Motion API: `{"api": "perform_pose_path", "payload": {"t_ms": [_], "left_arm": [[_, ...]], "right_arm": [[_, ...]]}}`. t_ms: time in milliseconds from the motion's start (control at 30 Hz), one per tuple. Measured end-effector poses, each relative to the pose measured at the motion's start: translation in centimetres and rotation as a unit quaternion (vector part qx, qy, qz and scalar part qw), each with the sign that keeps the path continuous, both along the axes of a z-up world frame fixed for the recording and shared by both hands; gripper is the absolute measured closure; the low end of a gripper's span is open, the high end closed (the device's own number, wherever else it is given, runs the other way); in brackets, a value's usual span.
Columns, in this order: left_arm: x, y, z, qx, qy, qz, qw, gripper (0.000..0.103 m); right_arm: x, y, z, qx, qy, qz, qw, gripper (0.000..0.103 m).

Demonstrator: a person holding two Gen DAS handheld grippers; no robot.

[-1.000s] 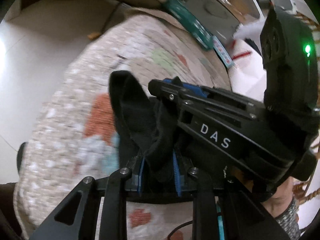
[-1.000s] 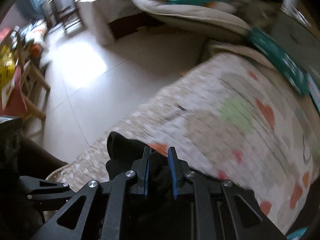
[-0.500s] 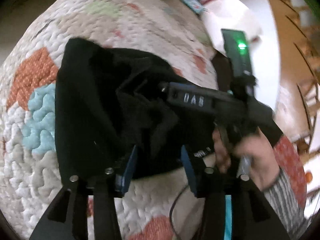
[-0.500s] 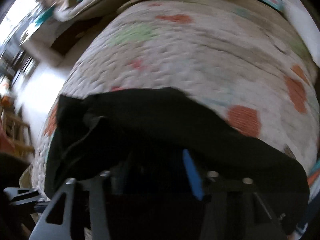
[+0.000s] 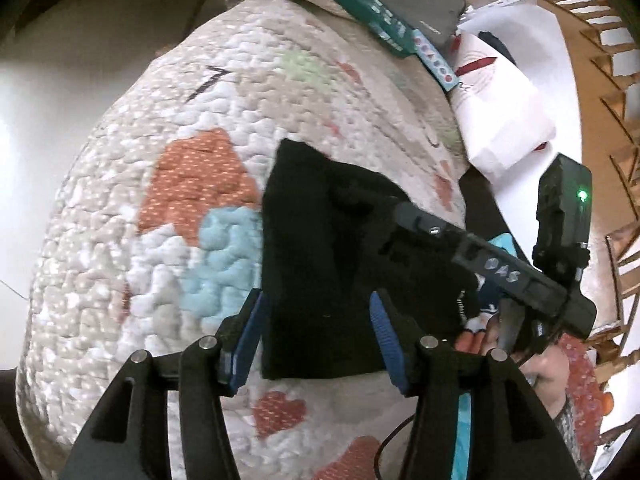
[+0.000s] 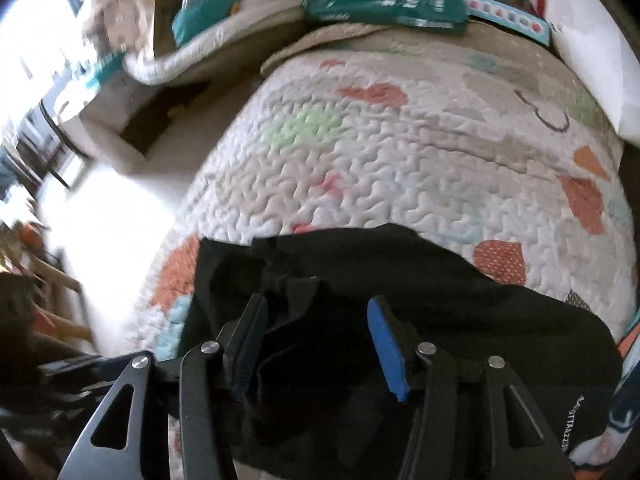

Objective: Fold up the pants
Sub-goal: 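Fold the held pants over with the left tool toward the right tool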

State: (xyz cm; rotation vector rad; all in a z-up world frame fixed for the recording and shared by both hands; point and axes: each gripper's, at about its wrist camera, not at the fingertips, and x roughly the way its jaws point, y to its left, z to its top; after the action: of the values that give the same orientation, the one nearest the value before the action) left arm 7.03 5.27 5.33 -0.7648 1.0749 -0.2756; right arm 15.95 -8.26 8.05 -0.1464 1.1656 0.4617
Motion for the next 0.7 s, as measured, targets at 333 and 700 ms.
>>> {"api": "perform_pose_path", "payload": {"t_ms": [333, 700], "left_arm": [[1.0, -0.1, -0.7, 0.003, 0.005, -0.003, 1.0, 0.05], [2.6, -3.5, -2.8, -0.024, 0.022, -0.03, 0.999, 0.05]], "right_arm": [[-0.4, -2.3, -2.5, -0.05, 0.038, -0.024, 0.998, 0.098], [0.9, -6.9, -3.4, -0.009, 0.089, -0.073, 0.993, 0.098]]}}
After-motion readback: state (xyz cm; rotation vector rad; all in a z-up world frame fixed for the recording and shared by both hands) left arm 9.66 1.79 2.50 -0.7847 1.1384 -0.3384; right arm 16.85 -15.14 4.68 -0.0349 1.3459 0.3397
